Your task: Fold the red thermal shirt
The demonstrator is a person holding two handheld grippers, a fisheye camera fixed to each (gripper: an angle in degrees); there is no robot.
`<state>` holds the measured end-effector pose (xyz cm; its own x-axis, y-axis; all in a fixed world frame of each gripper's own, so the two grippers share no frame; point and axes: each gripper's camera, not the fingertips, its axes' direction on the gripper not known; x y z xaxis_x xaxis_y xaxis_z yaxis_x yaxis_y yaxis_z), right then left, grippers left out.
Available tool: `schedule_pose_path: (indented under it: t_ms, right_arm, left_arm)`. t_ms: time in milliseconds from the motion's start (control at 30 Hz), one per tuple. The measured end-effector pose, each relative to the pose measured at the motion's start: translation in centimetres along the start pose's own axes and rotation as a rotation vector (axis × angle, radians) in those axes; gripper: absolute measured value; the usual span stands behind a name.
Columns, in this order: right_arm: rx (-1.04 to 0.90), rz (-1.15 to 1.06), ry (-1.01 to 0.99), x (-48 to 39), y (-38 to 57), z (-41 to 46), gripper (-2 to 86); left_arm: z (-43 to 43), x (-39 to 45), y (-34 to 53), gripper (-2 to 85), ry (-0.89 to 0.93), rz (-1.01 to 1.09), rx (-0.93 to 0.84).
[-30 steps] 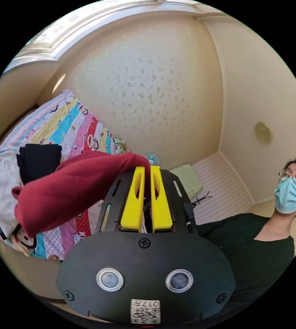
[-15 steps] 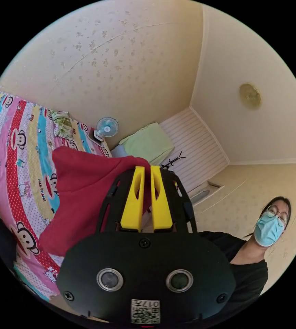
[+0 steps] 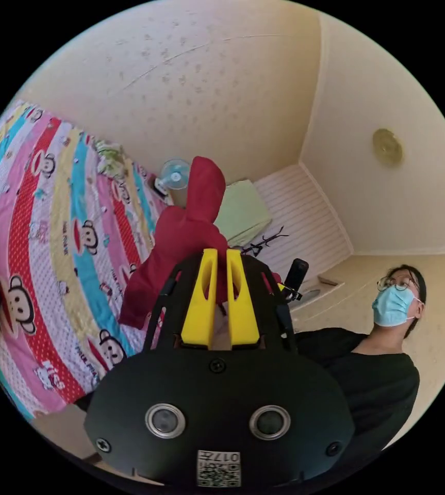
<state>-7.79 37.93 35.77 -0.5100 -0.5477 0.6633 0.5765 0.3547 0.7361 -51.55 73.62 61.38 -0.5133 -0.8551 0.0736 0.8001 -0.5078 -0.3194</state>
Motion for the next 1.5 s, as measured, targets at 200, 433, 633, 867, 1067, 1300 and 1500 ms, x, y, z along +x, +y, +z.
schedule_pose_path:
  t_ms: [200, 433, 633, 867, 1067, 1300, 1500]
  right_arm:
    - [-0.406, 0.452, -0.423, 11.5, 8.6, 10.2, 0.4]
    - [-0.39, 0.802, -0.261, 22.9, 12.5, 4.3, 0.6]
    - [-0.496, 0.73, -0.095, 30.9, 5.9, 6.0, 1.2]
    - [-0.592, 0.632, 0.059, 38.3, -2.8, 13.5, 4.5]
    - [-0.575, 0.588, 0.082, 43.0, -9.1, 16.0, 6.5]
    - [-0.619, 0.582, 0.121, 46.4, -12.5, 17.0, 6.7]
    - [-0.583, 0.692, 0.073, 45.3, -9.0, 14.8, 6.6]
  left_arm:
    - [-0.8, -16.1, 10.0, -0.3, -0.4, -0.581, -0.083]
    - [-0.7, -18.4, 8.2, -0.6, -0.46, -0.661, -0.127]
    - [2.3, -22.0, -0.9, 2.9, -0.46, -0.559, -0.196]
    - [8.3, -28.9, -11.5, 10.5, -0.565, -0.447, -0.409]
    - [8.0, -36.3, -20.5, 10.0, -0.645, -0.375, -0.505]
    - [7.8, -47.2, -23.8, 11.8, -0.692, -0.295, -0.908]
    - [4.1, -49.7, -23.1, 8.4, -0.68, -0.386, -0.868]
